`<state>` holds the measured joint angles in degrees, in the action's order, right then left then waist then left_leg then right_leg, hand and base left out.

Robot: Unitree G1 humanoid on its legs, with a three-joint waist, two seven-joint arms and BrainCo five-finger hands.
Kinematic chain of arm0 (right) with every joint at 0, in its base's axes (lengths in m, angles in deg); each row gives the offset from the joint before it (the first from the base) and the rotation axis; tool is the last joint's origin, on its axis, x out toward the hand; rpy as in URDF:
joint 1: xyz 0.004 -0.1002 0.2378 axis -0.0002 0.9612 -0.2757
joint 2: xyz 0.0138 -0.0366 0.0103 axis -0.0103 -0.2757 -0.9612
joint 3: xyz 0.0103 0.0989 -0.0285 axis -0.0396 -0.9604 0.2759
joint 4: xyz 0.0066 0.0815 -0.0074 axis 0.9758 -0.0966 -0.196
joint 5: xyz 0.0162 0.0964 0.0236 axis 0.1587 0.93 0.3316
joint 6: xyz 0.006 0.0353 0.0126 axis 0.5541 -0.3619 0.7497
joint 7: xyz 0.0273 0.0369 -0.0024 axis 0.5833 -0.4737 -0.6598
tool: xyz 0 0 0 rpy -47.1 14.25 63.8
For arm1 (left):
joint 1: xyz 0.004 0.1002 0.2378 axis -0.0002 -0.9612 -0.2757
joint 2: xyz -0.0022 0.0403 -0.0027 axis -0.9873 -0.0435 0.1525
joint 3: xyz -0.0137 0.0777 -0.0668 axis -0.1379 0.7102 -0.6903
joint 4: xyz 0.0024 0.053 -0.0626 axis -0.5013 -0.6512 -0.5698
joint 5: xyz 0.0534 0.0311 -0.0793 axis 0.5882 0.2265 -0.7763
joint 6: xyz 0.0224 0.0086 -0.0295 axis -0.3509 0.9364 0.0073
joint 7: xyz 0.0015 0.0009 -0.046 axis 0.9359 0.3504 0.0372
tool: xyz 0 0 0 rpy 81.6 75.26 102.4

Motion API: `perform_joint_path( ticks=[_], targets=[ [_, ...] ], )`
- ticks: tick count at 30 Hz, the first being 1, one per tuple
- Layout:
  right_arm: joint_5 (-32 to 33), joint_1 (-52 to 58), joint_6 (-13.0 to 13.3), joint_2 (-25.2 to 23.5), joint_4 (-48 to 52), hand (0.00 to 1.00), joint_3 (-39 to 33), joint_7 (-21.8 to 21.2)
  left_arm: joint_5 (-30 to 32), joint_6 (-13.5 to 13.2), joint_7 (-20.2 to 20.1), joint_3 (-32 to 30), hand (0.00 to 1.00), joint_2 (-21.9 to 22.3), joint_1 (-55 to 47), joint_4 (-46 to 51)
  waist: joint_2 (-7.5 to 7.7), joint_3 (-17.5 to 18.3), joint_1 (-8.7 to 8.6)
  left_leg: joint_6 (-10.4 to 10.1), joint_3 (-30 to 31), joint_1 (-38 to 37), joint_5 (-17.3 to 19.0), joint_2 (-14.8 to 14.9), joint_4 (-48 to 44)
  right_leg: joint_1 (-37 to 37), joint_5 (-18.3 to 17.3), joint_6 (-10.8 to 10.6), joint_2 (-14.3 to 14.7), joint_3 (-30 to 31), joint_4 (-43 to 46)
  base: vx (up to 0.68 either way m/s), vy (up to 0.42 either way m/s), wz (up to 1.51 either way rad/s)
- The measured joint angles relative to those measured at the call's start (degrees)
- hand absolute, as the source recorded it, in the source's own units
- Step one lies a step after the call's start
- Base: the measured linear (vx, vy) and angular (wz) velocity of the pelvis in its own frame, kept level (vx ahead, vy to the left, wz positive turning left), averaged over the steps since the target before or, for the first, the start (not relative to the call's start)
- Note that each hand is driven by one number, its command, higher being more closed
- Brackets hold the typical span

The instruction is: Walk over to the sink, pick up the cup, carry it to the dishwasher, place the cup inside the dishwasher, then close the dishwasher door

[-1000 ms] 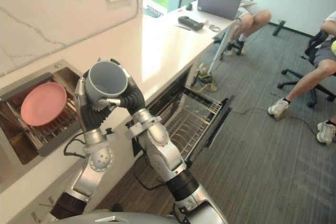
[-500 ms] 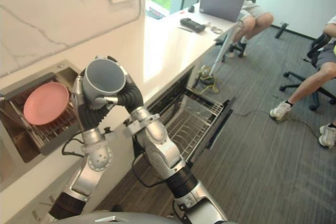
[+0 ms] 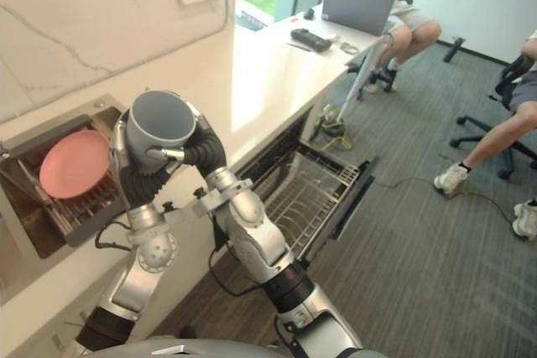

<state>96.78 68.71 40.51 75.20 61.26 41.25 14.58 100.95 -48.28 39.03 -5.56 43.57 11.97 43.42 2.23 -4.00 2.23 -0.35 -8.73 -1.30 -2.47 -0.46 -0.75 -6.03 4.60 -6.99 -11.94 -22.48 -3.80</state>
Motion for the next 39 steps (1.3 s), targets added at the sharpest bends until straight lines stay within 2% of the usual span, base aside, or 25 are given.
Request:
perform_joint_path(
  ticks=[2,5,7,13,14,18,19,24,25,27,29,31,36,39],
  targets=[
    [0.0,0.0,0.3,0.0,-0.1,1.00,0.2,0.2,-0.2,-0.2,0.0,0.0,1.00,-0.2,0.0,0.0,-0.01,0.0,0.00,0.0,0.0,0.0,0.0,0.0,0.0,0.0,0.0,0.0,0.0,0.0,0.0,0.00,0.000,0.00],
    [0.2,-0.4,3.0,0.0,-1.8,1.00,1.2,0.4,-0.5,-0.3,0.0,0.0,1.00,-0.4,0.0,0.0,-0.03,0.0,0.02,0.0,0.1,0.0,-0.1,0.0,0.0,0.0,0.0,0.0,0.0,0.0,0.1,0.00,0.000,0.00],
    [0.4,-0.4,3.8,0.0,-2.0,1.00,1.5,0.6,-0.6,-0.7,0.0,0.0,1.00,-0.4,0.0,0.0,-0.04,0.0,0.14,0.0,0.1,0.0,-0.1,0.0,0.0,0.0,0.0,0.0,0.0,-0.1,0.1,0.00,0.000,0.00],
    [4.9,-0.5,6.8,-0.2,-4.0,1.00,2.1,-0.3,-0.6,-2.1,-0.1,0.0,1.00,-1.1,0.0,-0.4,-0.38,0.2,0.48,0.0,0.3,0.0,-0.2,-0.1,0.0,-0.1,0.0,0.0,0.0,-0.2,0.1,0.00,0.000,0.00],
    [6.6,-0.5,7.0,-0.2,-4.0,1.00,2.2,-0.6,-0.6,-2.9,-0.1,-0.1,0.00,-1.5,0.0,-0.4,-0.50,0.2,0.57,0.0,0.3,0.0,-0.2,-0.1,0.0,-0.1,0.0,0.0,0.0,-0.2,0.1,0.00,0.000,0.00],
    [12.8,-1.8,9.1,-1.1,-5.2,1.00,2.0,-1.9,-0.3,-7.4,-0.2,-0.2,0.00,-1.8,-0.1,-0.3,-1.26,0.6,0.78,0.0,0.5,0.1,-0.3,-0.2,0.0,-0.1,0.0,0.0,0.0,-0.4,0.1,0.00,0.000,0.00],
    [13.2,-2.2,9.1,-1.1,-5.4,1.00,2.1,-2.1,-0.3,-7.5,-0.3,-0.4,0.00,-1.8,-0.1,0.1,-1.41,0.7,0.78,0.0,0.5,0.1,-0.3,-0.2,0.0,-0.1,0.0,0.0,0.0,-0.4,0.1,0.00,0.000,0.04],
    [14.2,-3.3,10.2,-5.7,-5.4,1.00,2.0,-2.6,-5.1,-7.8,-10.7,-5.7,0.00,-2.7,-0.5,11.0,-3.22,1.0,0.98,-0.2,1.3,0.2,-1.1,-0.1,1.0,-0.2,0.0,0.1,0.1,-1.3,-0.2,-0.01,-0.003,0.08],
    [14.3,-3.5,10.2,-5.7,-5.6,1.00,2.1,-2.6,-5.8,-7.7,-11.2,-5.5,0.00,-2.7,-1.1,11.2,-3.59,1.2,1.30,-0.2,1.3,0.2,-1.0,-0.2,1.0,-0.2,0.0,0.1,0.0,-1.3,-0.3,0.00,0.000,0.00],
    [15.0,-3.4,10.3,-5.6,-6.3,1.00,2.1,-2.6,-5.7,-7.1,-10.0,-4.1,0.00,-2.6,-1.9,11.1,-3.64,1.3,1.29,-0.2,1.3,0.2,-1.0,-0.1,1.1,-0.2,0.1,0.1,0.1,-1.3,-0.4,0.00,0.000,0.00],
    [16.5,-2.6,11.3,-4.8,-6.5,1.00,2.2,-2.6,-3.9,-5.9,-6.8,-1.5,0.00,-2.3,-2.3,9.0,-3.53,1.2,1.21,-0.2,1.2,0.2,-1.0,-0.1,1.1,-0.2,0.2,0.1,0.1,-1.2,-0.5,-0.01,0.002,-0.02],
    [17.8,-1.6,12.9,-4.7,-6.7,1.00,2.5,-2.6,-0.2,-4.9,-2.9,0.6,0.00,-2.0,-2.3,7.5,-3.50,1.2,0.83,-0.2,1.0,0.2,-1.1,-0.1,1.2,-0.1,0.2,0.2,0.1,-1.2,-0.6,-0.01,0.005,-0.03],
    [18.5,-1.5,16.2,-4.6,-6.7,1.00,3.0,-2.3,6.1,-4.2,3.5,1.7,0.00,-0.9,-2.2,5.8,-3.40,1.2,0.88,-0.1,1.1,0.0,-1.5,-0.1,2.0,-0.1,0.4,0.1,0.2,-1.4,-0.8,0.00,0.000,0.00],
    [15.9,-1.0,17.2,-5.0,-6.6,1.00,-0.5,0.3,6.7,-3.9,4.0,0.4,0.00,-0.9,-2.2,6.9,-3.23,1.1,0.89,0.0,1.1,-0.1,-1.6,-0.1,2.3,-0.1,0.4,0.0,0.2,-1.4,-0.7,0.00,0.000,0.00]
  ],
)
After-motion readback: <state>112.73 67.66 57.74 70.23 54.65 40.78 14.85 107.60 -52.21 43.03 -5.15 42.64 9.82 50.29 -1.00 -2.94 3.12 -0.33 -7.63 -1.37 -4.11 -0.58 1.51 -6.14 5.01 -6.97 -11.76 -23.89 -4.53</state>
